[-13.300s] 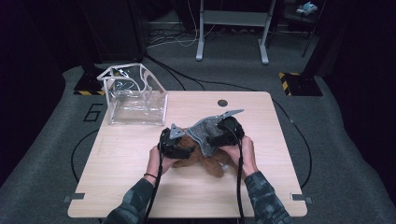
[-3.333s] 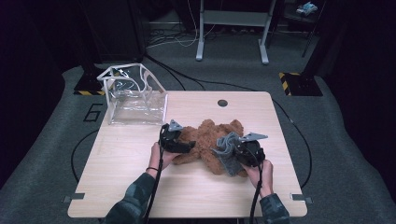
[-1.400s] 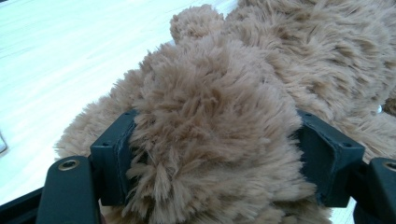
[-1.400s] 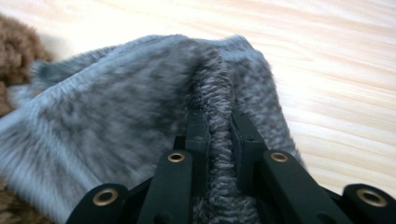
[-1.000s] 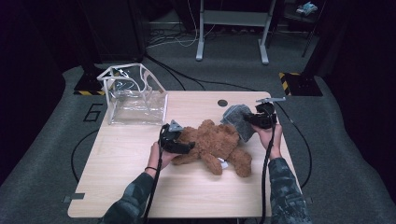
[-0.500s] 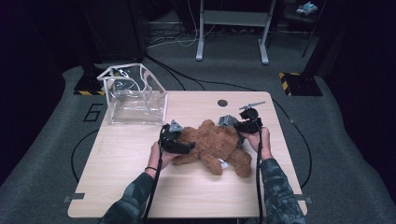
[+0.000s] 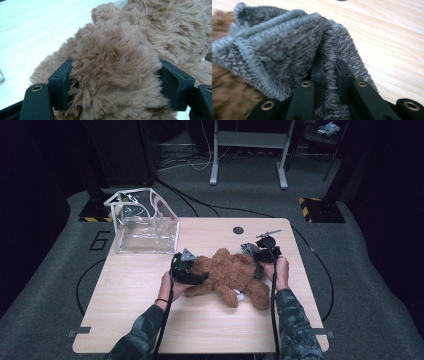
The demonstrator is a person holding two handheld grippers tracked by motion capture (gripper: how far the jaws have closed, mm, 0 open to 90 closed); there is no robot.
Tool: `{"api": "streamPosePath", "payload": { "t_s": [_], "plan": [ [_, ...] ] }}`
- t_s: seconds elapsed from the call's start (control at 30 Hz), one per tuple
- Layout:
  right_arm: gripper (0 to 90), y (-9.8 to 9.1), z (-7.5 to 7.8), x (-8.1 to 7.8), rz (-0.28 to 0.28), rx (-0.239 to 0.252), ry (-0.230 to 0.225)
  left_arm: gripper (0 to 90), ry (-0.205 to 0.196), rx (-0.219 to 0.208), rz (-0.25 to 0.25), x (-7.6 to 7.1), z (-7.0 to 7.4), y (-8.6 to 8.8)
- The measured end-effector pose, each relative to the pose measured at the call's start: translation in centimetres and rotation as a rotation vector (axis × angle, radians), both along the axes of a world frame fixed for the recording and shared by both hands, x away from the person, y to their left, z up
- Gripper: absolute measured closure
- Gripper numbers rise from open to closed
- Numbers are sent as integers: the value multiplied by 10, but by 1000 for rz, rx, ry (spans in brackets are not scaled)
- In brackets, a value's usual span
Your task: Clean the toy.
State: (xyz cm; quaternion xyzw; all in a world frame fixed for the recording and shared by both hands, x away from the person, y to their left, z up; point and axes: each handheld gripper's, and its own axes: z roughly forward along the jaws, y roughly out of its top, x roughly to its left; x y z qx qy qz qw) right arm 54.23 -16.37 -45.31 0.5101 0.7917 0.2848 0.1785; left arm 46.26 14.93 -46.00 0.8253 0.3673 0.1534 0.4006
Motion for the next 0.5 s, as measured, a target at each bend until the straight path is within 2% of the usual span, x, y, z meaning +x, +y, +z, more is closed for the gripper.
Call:
{"api": "streamPosePath", "payload": {
  "t_s": [0.1, 0.13, 0.2, 0.23, 0.33, 0.37, 0.4, 0.47, 0.5],
  "plan": [
    [793, 1, 0, 1, -28, -42, 3, 243, 3, 5, -1, 0, 0, 0],
    [792, 1, 0, 1, -51, -44, 18, 244, 3, 4, -1, 0, 0, 0],
    [792, -3, 0, 4, -70, -64, 7, 243, 4, 4, -1, 0, 0, 0],
    [793, -4, 0, 6, -87, -103, 2, 243, 4, 3, -1, 0, 0, 0],
    [791, -12, -4, 10, -145, -161, 27, 243, 0, 0, 1, 0, 0, 0],
    [790, -17, -7, 10, -163, -156, 52, 243, 2, 0, -1, 0, 0, 0],
    [790, -21, -8, 9, -177, -133, 58, 243, 2, 1, -2, 0, 0, 0],
    [789, -31, -5, 3, -189, -51, 65, 243, -1, 0, -1, 0, 0, 0],
    [789, -38, 1, -2, -194, 20, 61, 243, 1, 0, -2, 0, 0, 0]
  ]
}}
